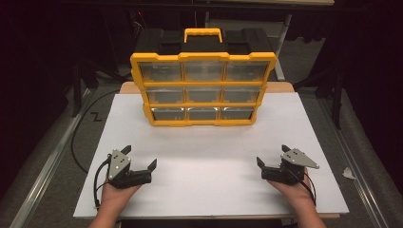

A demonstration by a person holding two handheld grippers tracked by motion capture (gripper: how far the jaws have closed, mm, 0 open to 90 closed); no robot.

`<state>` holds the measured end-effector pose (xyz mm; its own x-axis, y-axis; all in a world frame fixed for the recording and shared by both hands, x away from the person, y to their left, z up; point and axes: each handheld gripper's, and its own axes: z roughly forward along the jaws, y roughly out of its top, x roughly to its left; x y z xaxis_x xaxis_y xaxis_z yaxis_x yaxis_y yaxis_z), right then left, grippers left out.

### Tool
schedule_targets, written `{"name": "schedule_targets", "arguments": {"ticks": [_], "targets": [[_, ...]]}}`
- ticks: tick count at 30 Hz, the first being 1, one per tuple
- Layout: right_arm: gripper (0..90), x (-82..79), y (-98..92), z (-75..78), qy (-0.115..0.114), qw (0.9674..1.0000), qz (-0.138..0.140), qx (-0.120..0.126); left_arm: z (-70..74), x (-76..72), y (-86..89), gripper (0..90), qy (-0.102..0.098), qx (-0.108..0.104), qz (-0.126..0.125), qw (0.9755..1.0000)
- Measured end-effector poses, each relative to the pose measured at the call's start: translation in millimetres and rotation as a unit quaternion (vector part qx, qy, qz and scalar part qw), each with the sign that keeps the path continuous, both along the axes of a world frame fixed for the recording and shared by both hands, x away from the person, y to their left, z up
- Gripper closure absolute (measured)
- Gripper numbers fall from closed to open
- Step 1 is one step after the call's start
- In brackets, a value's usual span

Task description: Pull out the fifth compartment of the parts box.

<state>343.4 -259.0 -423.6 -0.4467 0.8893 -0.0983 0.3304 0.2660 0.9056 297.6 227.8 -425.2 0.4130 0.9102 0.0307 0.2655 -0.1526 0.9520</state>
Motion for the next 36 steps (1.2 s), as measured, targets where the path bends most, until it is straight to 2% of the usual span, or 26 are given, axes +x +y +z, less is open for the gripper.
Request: {"name": "schedule_targets", "arguments": {"ticks": [4,5,14,17,21,29,32,36], "targets": [[1.0,7.8,2.4,-0.3,-0.002,1.0000,-0.004,0.001,0.4,-1.0,-0.7,0.3,-0.003,-0.002,-0.002,1.0000],[1.0,14.0,4.6,-0.5,-0.005,0.9999,-0.010,-0.001,0.2,-0.7,-0.8,0.2,-0.004,-0.002,-0.003,1.0000],[1.0,38.2,15.4,-7.0,0.014,0.9996,-0.020,-0.016,-0.9,1.3,-0.2,0.2,-0.003,-0.006,-0.002,1.0000],[1.0,43.2,18.4,-6.8,0.011,0.9996,-0.022,-0.017,-0.9,1.6,0.2,0.2,0.001,-0.012,-0.004,0.9999],[1.1,56.1,25.5,-6.1,0.002,0.9993,-0.030,-0.021,-1.4,2.5,1.5,0.2,0.004,-0.004,0.002,1.0000],[1.1,77.9,30.3,-5.3,-0.005,0.9977,-0.055,-0.040,-1.0,1.7,1.7,0.3,0.000,-0.006,0.005,1.0000],[1.1,80.7,30.8,-4.7,-0.007,0.9978,-0.054,-0.038,-1.2,1.7,1.6,0.2,0.002,-0.006,0.004,1.0000],[1.1,80.9,33.3,-3.6,-0.009,0.9974,-0.048,-0.053,-0.7,1.0,1.9,0.2,-0.002,-0.007,0.004,1.0000]]}}
